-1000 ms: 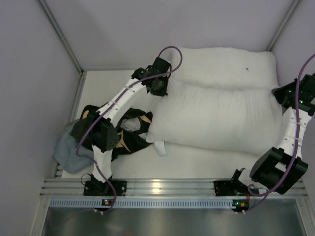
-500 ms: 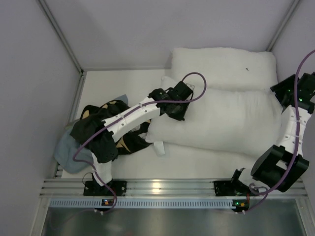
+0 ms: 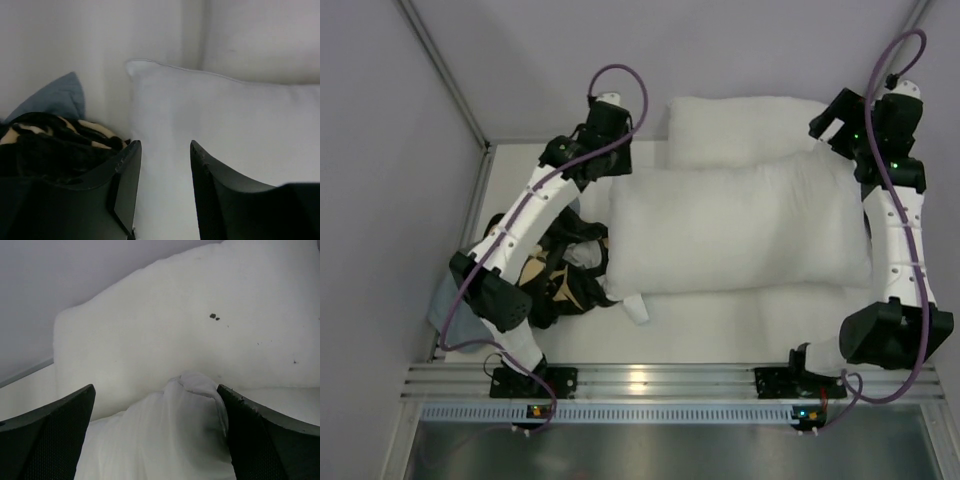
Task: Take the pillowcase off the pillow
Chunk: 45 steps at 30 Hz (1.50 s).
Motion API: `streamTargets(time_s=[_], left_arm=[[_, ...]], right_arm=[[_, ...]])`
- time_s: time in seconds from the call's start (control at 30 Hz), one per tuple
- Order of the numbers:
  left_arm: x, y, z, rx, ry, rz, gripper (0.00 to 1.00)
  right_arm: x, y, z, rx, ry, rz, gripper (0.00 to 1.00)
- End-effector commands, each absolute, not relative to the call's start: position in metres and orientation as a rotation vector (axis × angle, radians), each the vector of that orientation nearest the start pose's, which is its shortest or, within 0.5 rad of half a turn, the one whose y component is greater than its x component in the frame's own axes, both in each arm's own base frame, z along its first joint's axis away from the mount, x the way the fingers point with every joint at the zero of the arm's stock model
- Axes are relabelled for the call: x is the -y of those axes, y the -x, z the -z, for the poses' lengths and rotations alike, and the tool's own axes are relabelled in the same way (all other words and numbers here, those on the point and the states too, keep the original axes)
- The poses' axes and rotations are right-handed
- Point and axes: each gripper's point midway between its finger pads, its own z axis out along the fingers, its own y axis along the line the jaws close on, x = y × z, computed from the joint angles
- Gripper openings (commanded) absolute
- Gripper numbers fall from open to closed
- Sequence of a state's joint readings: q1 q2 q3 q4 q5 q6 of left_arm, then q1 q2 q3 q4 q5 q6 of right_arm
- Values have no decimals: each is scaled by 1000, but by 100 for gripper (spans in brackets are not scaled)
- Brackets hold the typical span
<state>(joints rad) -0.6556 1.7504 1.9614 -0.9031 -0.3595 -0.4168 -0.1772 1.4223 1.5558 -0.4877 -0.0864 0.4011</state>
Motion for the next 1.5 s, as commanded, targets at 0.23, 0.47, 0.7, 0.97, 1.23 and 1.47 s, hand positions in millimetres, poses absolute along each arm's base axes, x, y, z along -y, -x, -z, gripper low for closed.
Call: streamTargets(time_s=[0.23,0.47,0.7,0.97,1.23,1.47], left_arm=[[184,-451,-221,-2367,70,73,48],[228,-457,-180,-2446,-5,287,43],[291,-415,-154,-2509,-170,478,15],[358,-347,-159,-2502,-366,592,5],[366,-328,-154,-2489,-404,576,3],[364,-361,-178,-2405,-383,522,11]], right_arm=[[85,-414,-375,-1746,-623,50,99],[99,-400,-396,-1703,-602,112,99],[5,-467,-358,-1842,-353,-331,97],[-58,-489,-233,-2122,-397,-362,95],[-14,-419,-197,-2123,-616,-128,95],[17,-385,-221,-2044,-662,47,95]])
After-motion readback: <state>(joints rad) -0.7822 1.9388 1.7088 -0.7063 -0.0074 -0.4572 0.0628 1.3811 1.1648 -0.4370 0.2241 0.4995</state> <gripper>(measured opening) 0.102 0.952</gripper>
